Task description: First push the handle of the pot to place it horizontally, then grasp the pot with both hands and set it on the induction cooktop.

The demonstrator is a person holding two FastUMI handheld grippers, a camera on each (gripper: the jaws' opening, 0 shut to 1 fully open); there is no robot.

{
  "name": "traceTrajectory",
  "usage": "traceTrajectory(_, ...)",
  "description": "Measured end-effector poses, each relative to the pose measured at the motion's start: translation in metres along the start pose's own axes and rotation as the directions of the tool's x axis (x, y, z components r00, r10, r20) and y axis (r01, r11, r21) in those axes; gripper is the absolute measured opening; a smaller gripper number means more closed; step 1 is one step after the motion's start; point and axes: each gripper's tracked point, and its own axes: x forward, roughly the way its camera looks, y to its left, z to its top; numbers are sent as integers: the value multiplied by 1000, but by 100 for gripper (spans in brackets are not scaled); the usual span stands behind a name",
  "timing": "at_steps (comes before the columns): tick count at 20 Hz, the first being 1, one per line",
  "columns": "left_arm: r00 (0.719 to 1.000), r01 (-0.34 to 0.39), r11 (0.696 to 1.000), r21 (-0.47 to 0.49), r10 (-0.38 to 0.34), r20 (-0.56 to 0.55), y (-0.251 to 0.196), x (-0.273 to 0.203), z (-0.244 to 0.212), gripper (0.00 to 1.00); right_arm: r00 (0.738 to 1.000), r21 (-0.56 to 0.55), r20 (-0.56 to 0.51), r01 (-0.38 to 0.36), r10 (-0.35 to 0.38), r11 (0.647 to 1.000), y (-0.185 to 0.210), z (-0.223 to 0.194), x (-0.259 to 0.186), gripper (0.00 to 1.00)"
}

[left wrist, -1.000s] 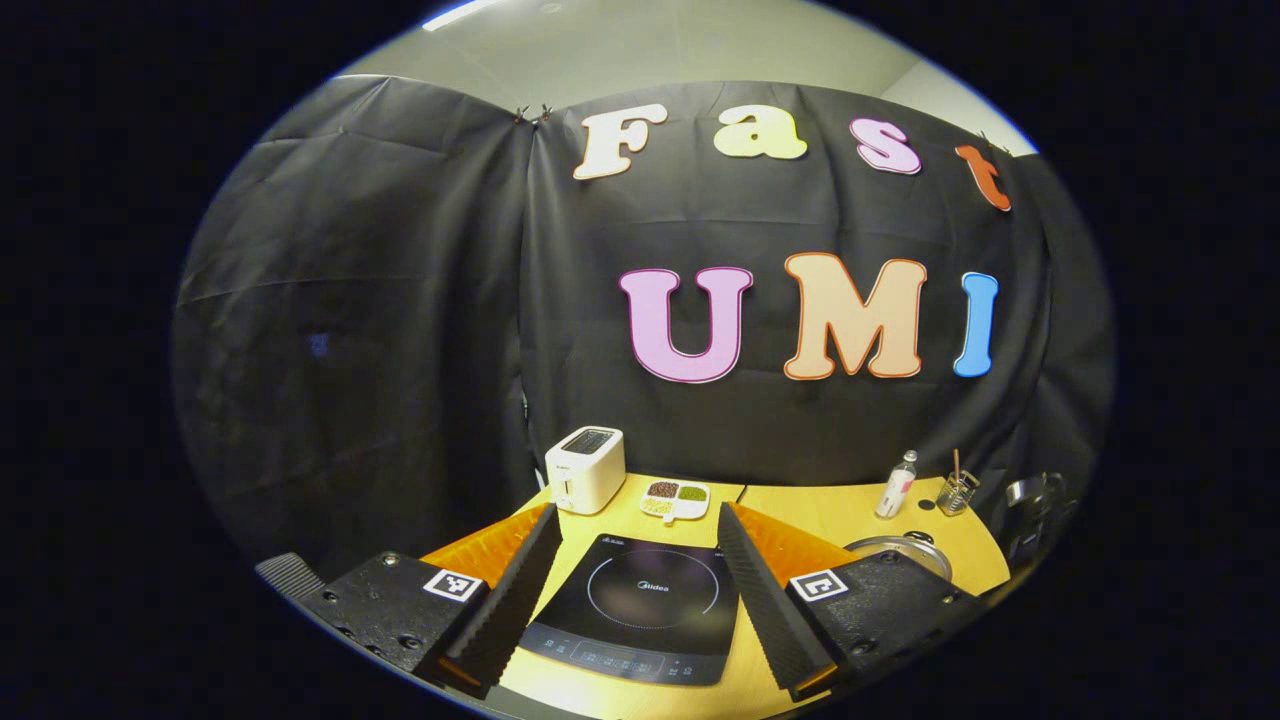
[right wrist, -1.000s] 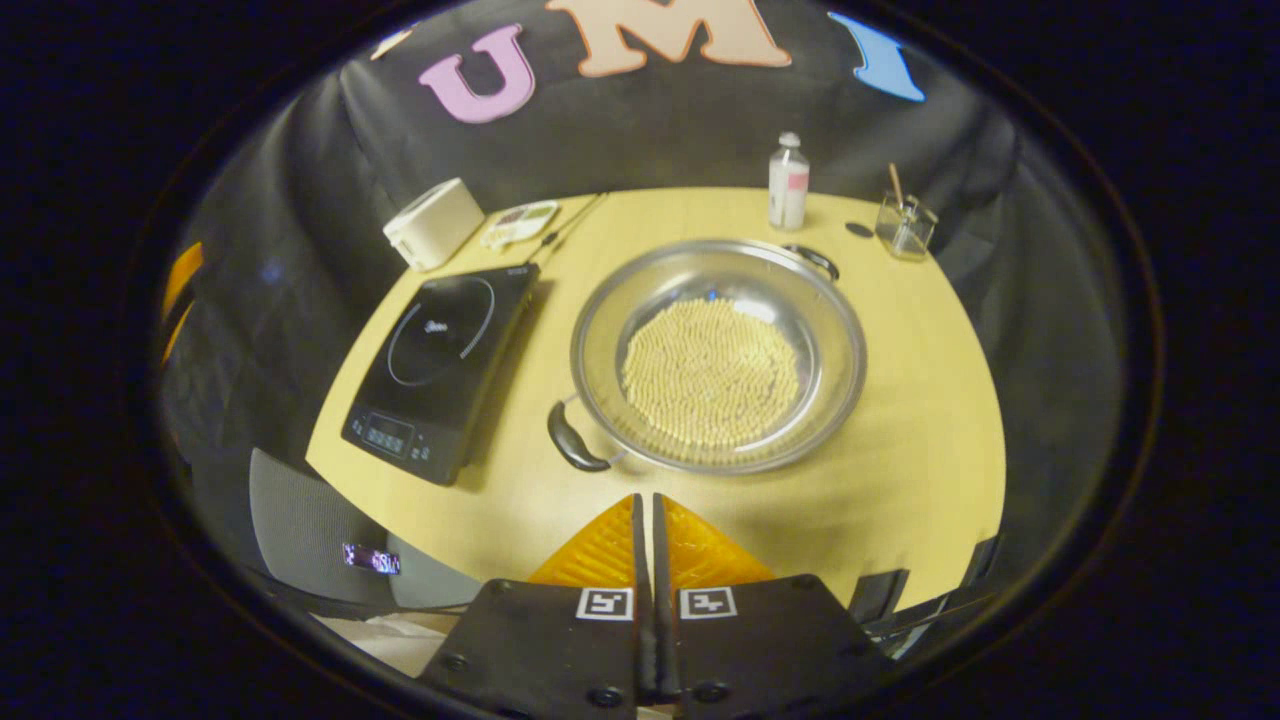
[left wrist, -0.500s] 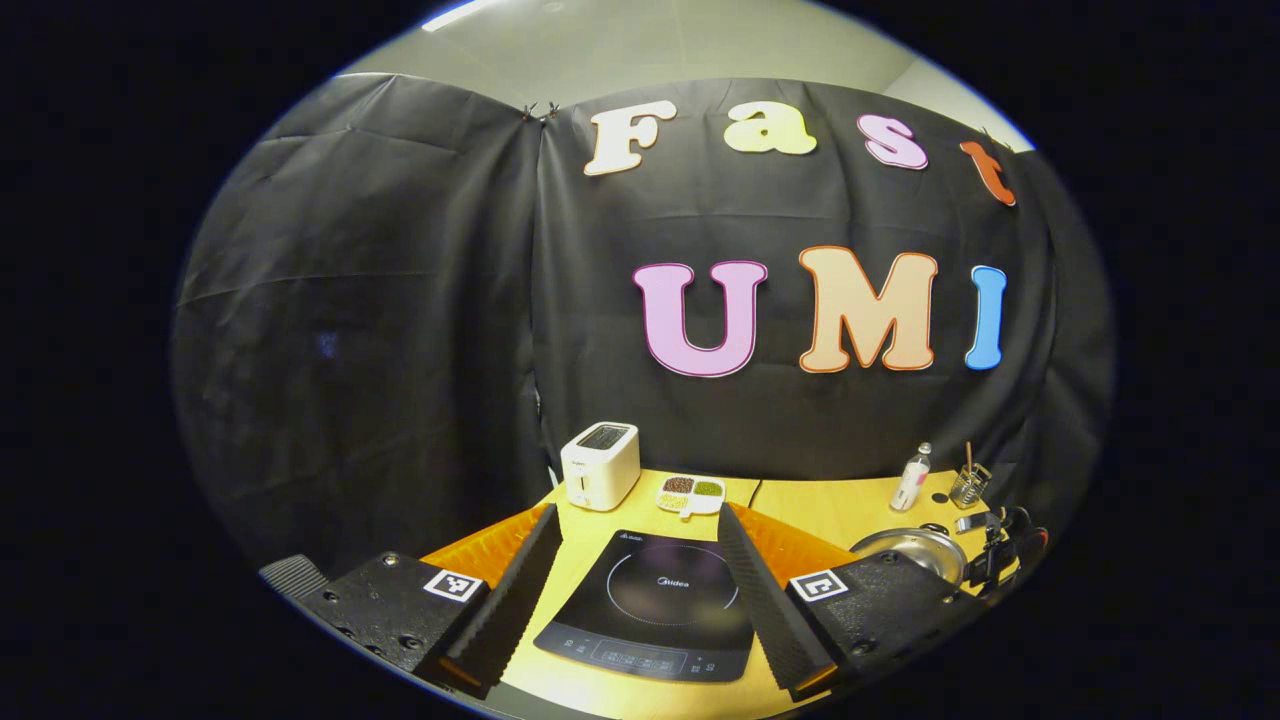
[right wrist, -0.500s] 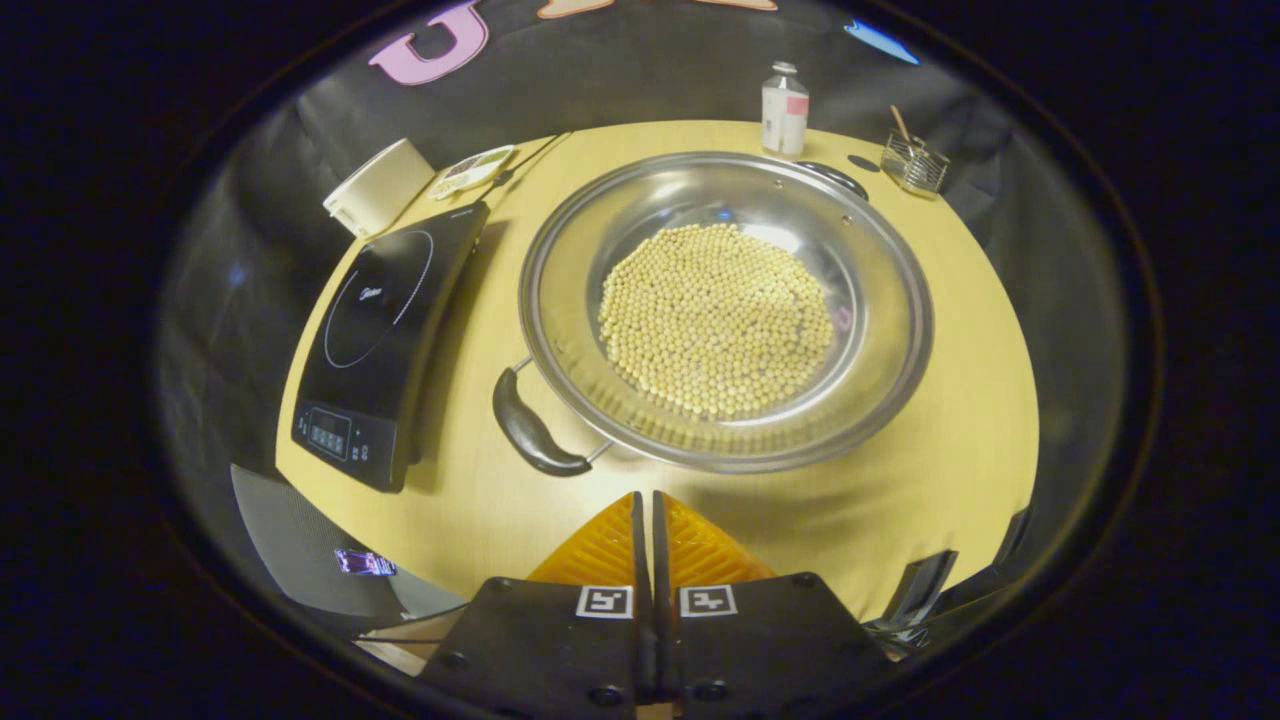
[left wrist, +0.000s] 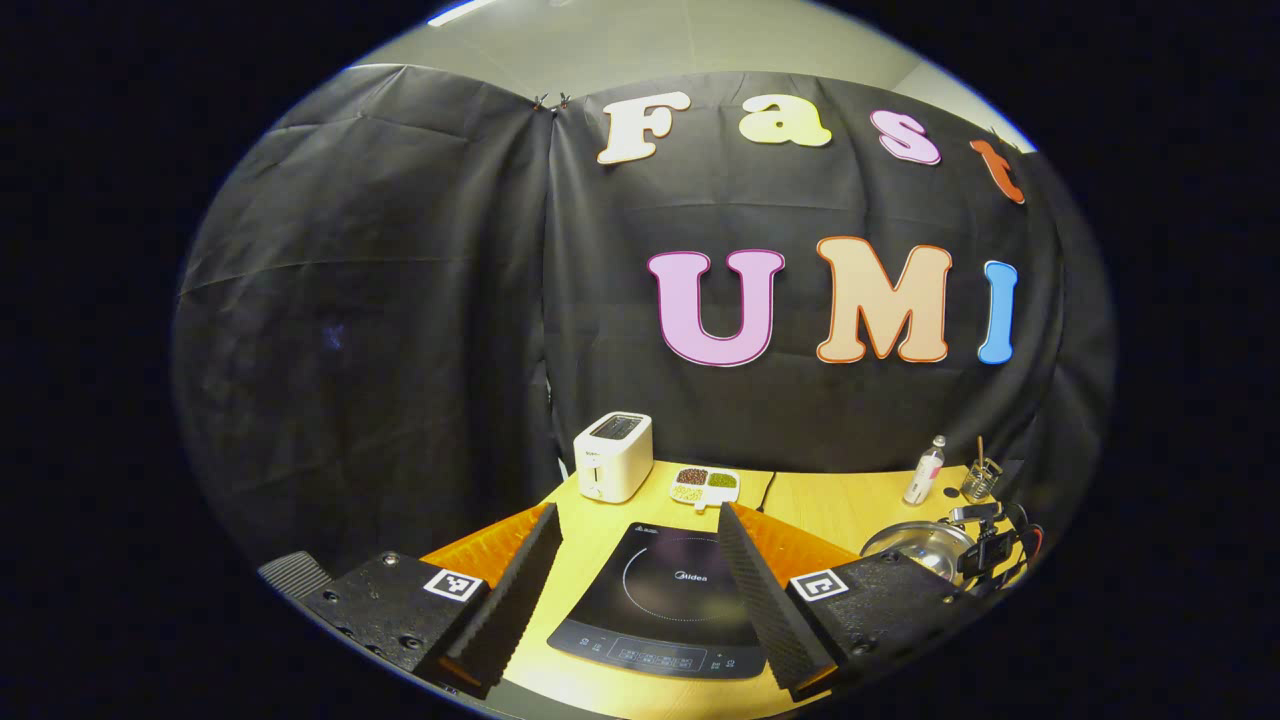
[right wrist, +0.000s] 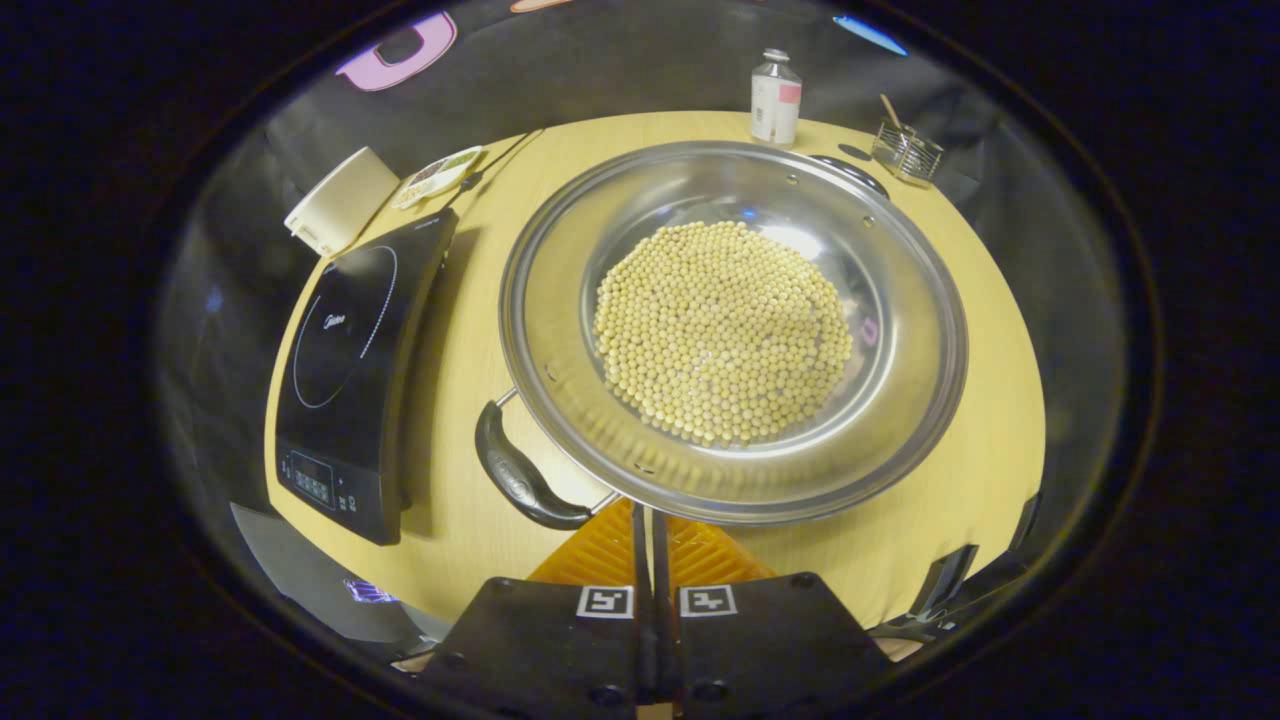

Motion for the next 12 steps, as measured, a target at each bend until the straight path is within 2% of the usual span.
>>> traceTrajectory(1, 1000, 5, 1000, -5, -5, -1, 0, 2, -2, 93, 1000, -1, 1, 2, -2, 1000, 5, 2, 1, 0)
traceTrajectory(2, 1000, 10, 1000, -8, -10, -3, 2, 3, -2, 93, 1000, 2, 2, 1, -1, 1000, 12, 4, 2, 3)
traceTrajectory(3, 1000, 14, 1000, -9, -14, -4, 2, 5, -3, 93, 1000, 10, 4, -1, 1, 1000, 17, 7, 4, 0)
traceTrajectory(4, 1000, 17, 1000, -10, -17, -4, 4, 6, -5, 93, 1000, 24, 5, -5, 5, 1000, 24, 10, 6, 3)
traceTrajectory(5, 1000, 20, 1000, -10, -20, -8, 6, 7, -6, 96, 1000, 40, 5, -14, 14, 999, 31, 15, 7, 0)
traceTrajectory(6, 1000, 21, 1000, -10, -21, -13, 6, 8, -9, 93, 1000, 54, 4, -20, 20, 998, 37, 20, 11, 0)
traceTrajectory(7, 1000, 24, 1000, -11, -24, -17, 8, 8, -9, 96, 1000, 68, 6, -20, 20, 998, 43, 25, 12, 0)
traceTrajectory(12, 999, 23, 999, -22, -24, -47, 14, 10, -21, 96, 999, 96, 31, -28, 25, 995, 72, 50, 17, 0)
